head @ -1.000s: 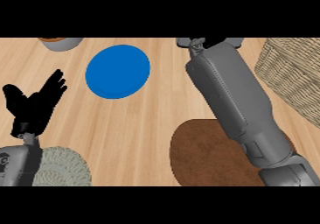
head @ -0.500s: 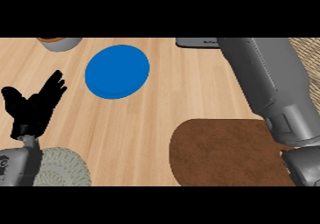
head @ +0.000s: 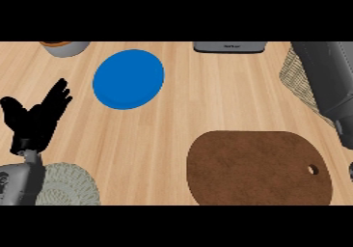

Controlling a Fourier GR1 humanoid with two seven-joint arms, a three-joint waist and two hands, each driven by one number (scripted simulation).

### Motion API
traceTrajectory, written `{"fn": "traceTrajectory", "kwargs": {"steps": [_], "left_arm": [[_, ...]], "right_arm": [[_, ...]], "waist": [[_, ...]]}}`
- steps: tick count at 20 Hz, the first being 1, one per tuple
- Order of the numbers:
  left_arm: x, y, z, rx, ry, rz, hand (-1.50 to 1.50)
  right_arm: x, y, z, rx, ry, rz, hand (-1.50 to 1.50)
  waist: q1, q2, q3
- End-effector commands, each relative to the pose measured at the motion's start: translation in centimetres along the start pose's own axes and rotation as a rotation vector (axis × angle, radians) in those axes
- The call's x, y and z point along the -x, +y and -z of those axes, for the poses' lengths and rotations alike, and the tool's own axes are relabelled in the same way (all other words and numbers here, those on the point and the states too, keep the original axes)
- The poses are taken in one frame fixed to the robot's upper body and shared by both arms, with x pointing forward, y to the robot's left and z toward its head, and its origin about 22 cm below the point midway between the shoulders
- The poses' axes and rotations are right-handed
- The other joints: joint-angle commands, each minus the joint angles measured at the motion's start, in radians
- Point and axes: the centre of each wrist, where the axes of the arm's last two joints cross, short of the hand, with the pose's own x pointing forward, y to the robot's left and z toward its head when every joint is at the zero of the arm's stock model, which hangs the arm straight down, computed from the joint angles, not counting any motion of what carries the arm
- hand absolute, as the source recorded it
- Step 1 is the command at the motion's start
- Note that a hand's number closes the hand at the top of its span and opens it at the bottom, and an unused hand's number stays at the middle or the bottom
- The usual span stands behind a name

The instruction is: Pick the cupcake from the cutting board and place it in the basket

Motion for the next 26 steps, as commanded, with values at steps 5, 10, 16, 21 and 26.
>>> {"fn": "traceTrajectory", "kwargs": {"steps": [5,10,16,21,26], "left_arm": [[-1.5,0.9,0.1,0.003,0.001,-0.01,0.0],[2.0,-0.5,-0.8,-0.001,0.009,-0.016,0.0],[-0.3,0.3,-0.3,-0.005,0.011,0.0,0.0],[-0.1,-1.1,0.6,0.01,-0.002,-0.019,0.0],[-0.8,-0.5,0.8,0.007,0.0,0.004,0.0]], "right_arm": [[6.8,1.5,2.9,0.012,0.033,-0.057,1.5],[10.4,2.6,2.9,-0.008,0.036,0.006,1.5],[15.2,2.7,5.3,0.192,0.162,0.018,1.5],[18.6,4.3,5.1,0.12,0.207,-0.006,-1.5],[17.2,2.7,6.9,0.087,0.123,0.07,-1.5]], "waist": [[-0.006,-0.003,0.001],[-0.009,-0.004,0.0],[-0.001,-0.001,0.0],[0.006,0.005,0.001],[0.008,0.005,0.001]]}}
